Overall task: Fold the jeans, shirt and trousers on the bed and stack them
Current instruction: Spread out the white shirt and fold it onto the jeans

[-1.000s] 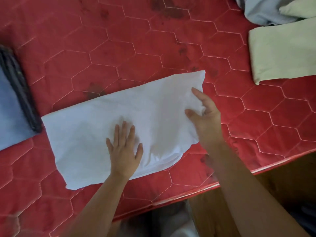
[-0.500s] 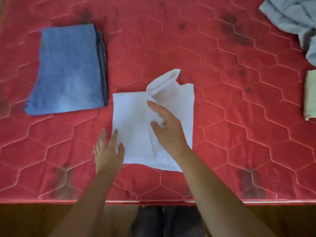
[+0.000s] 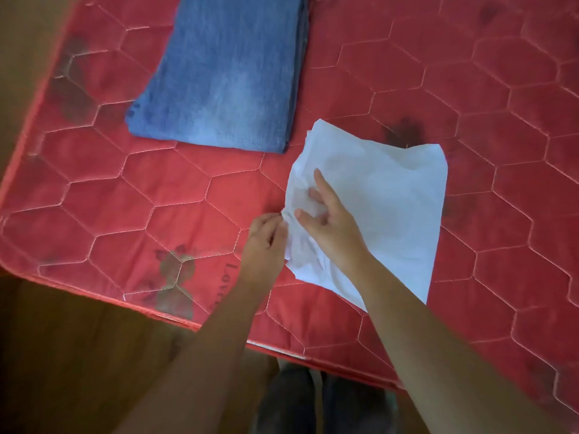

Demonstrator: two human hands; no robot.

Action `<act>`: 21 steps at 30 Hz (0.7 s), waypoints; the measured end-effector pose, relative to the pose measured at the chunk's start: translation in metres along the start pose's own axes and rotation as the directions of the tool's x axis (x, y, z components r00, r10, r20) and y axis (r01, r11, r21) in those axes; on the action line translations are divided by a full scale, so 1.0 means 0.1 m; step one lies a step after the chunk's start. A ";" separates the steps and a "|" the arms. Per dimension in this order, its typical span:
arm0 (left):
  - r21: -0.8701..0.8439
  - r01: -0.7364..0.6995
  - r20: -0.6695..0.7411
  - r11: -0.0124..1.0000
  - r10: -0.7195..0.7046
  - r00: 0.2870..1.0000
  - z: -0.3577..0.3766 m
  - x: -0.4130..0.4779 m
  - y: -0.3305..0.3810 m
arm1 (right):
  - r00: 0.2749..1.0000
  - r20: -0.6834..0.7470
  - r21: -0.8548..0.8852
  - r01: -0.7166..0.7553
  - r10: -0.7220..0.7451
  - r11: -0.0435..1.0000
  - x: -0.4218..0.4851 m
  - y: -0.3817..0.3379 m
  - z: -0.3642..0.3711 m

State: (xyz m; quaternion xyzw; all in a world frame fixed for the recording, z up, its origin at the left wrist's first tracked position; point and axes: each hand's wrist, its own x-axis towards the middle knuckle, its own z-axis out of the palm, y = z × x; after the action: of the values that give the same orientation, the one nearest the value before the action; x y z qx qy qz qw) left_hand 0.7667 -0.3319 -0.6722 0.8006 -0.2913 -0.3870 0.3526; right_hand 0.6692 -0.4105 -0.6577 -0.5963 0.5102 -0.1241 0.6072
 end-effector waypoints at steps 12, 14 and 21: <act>0.191 0.143 -0.012 0.971 -0.143 0.990 0.00 0.14 0.00 | 0.845 -0.133 -0.787 0.227 -0.517 0.574 0.06 0.24 -0.39; 0.252 0.084 0.017 0.964 -0.091 0.996 -0.01 0.16 -0.06 | 0.920 -0.014 -0.877 0.176 -0.391 0.446 0.20 0.30 -0.42; 0.348 0.069 0.012 0.935 -0.079 0.997 -0.03 0.20 -0.14 | 0.975 0.166 -0.899 0.212 -0.149 0.385 0.86 0.27 -0.44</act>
State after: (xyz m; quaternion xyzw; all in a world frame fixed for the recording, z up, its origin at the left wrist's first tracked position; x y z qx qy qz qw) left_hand 0.7829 -0.3378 -0.6899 0.8556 -0.3293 -0.3529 0.1871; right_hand 0.6619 -0.4955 -0.7112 -0.8851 0.4097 0.1257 0.1817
